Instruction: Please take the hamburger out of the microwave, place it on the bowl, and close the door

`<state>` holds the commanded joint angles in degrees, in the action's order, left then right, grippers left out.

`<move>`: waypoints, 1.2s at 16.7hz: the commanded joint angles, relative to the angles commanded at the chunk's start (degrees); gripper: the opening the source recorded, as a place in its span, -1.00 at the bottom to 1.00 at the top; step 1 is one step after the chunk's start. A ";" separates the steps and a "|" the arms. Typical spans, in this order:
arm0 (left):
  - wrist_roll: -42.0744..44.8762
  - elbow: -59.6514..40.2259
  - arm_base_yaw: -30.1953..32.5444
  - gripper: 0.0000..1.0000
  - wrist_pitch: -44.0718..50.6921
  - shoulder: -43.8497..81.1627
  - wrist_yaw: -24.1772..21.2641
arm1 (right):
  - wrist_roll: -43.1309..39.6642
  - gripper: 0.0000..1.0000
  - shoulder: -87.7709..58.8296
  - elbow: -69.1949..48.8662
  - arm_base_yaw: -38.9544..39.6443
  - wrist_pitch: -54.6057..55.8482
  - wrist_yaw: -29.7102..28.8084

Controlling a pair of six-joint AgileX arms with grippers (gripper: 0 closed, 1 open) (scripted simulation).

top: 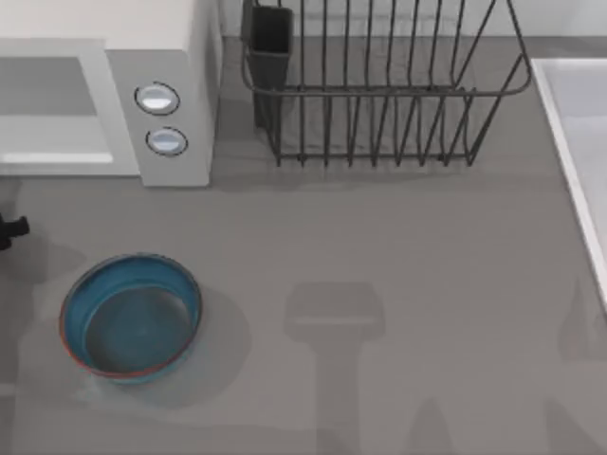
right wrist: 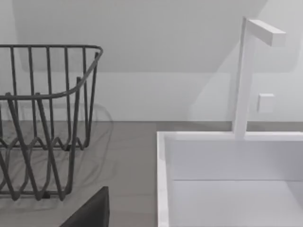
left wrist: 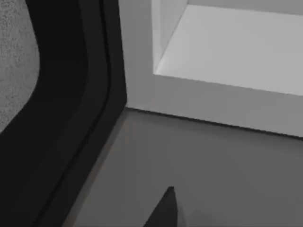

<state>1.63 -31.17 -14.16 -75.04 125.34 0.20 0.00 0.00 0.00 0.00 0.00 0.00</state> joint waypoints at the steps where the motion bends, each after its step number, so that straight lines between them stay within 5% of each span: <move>1: 0.19 3.46 -0.60 -1.00 -2.32 -1.15 -0.55 | 0.00 1.00 0.00 0.00 0.00 0.00 0.00; 5: 0.69 11.54 -2.19 -1.00 -8.51 -4.27 -2.03 | 0.00 1.00 0.00 0.00 0.00 0.00 0.00; 12: 0.81 11.67 -1.98 -1.00 -8.18 -5.03 -2.02 | 0.00 1.00 0.00 0.00 0.00 0.00 0.00; 20: 0.80 10.00 -2.02 -1.00 11.48 -22.96 -1.80 | 0.00 1.00 0.00 0.00 0.00 0.00 0.00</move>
<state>2.42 -21.17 -16.18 -63.57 102.38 -1.60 0.00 0.00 0.00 0.00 0.00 0.00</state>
